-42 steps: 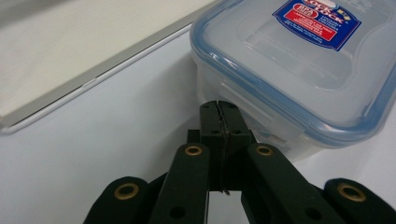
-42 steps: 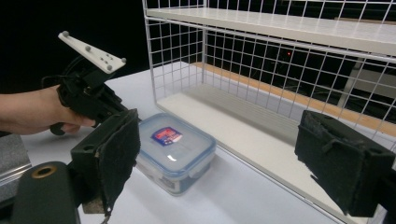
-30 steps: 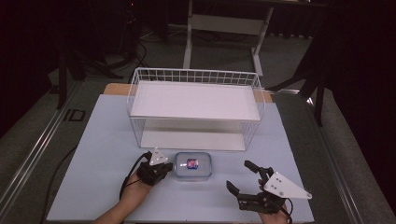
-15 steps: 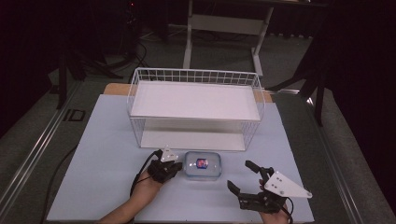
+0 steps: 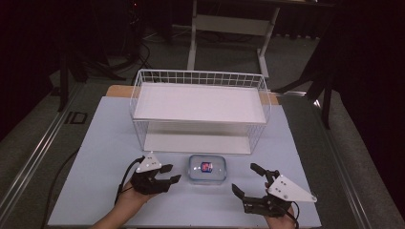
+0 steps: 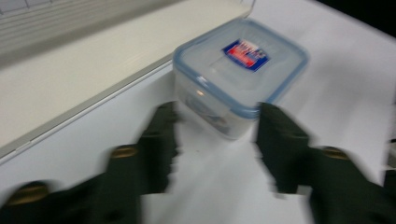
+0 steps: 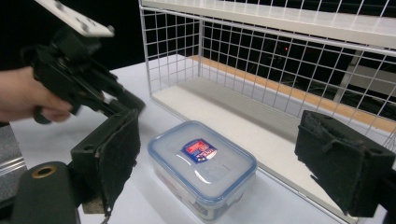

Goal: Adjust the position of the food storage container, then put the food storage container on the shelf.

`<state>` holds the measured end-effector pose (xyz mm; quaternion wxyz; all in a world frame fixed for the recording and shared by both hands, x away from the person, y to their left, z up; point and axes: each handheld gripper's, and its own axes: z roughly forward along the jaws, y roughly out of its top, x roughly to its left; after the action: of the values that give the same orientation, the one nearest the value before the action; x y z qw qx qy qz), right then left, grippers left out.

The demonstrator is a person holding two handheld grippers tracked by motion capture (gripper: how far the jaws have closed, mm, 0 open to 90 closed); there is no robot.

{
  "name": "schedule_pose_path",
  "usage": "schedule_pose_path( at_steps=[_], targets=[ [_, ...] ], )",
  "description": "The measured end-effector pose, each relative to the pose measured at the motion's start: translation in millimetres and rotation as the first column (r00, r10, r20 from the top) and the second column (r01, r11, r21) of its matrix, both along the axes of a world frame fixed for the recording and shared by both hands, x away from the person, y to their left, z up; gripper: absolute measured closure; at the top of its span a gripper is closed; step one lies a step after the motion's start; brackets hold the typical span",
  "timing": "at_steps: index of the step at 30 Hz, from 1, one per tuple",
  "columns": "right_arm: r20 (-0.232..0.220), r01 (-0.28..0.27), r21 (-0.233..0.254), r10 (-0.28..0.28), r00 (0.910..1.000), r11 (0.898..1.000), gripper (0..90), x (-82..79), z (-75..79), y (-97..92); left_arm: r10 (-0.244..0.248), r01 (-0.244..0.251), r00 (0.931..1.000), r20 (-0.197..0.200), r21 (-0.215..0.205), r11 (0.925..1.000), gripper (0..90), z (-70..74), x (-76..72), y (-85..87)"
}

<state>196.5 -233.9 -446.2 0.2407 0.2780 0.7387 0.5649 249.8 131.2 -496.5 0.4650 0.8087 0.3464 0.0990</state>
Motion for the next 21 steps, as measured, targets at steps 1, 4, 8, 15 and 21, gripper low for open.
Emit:
schedule_pose_path(
  at_steps=[1,4,8,15,21],
  targets=[
    [-0.004,0.003,-0.003,-0.003,1.0000,1.000,13.9,0.2,-0.3,0.4,-0.006,0.006,1.0000,-0.006,-0.017,0.9998,34.7,2.1,-1.9,2.8],
    [-0.013,0.005,0.004,-0.005,0.9999,1.000,13.2,0.8,-0.7,1.0,-0.043,0.042,0.9968,-0.067,-0.012,0.9990,7.6,7.4,-8.1,8.0],
    [-0.013,0.020,0.003,-0.020,0.9997,1.000,12.1,1.5,-1.1,1.0,0.008,-0.008,0.9999,-0.011,-0.059,0.9982,2.1,17.1,-18.7,18.6],
    [0.016,0.066,0.002,-0.066,0.9977,0.998,12.1,1.8,0.5,0.6,0.029,-0.025,0.9981,0.053,-0.074,0.9969,2.1,28.4,-29.6,26.7],
    [0.057,0.108,-0.015,-0.107,0.9926,0.994,12.6,1.1,5.0,0.7,0.031,-0.021,0.9947,0.098,-0.103,0.9945,2.1,28.9,-26.2,17.0]
  ],
)
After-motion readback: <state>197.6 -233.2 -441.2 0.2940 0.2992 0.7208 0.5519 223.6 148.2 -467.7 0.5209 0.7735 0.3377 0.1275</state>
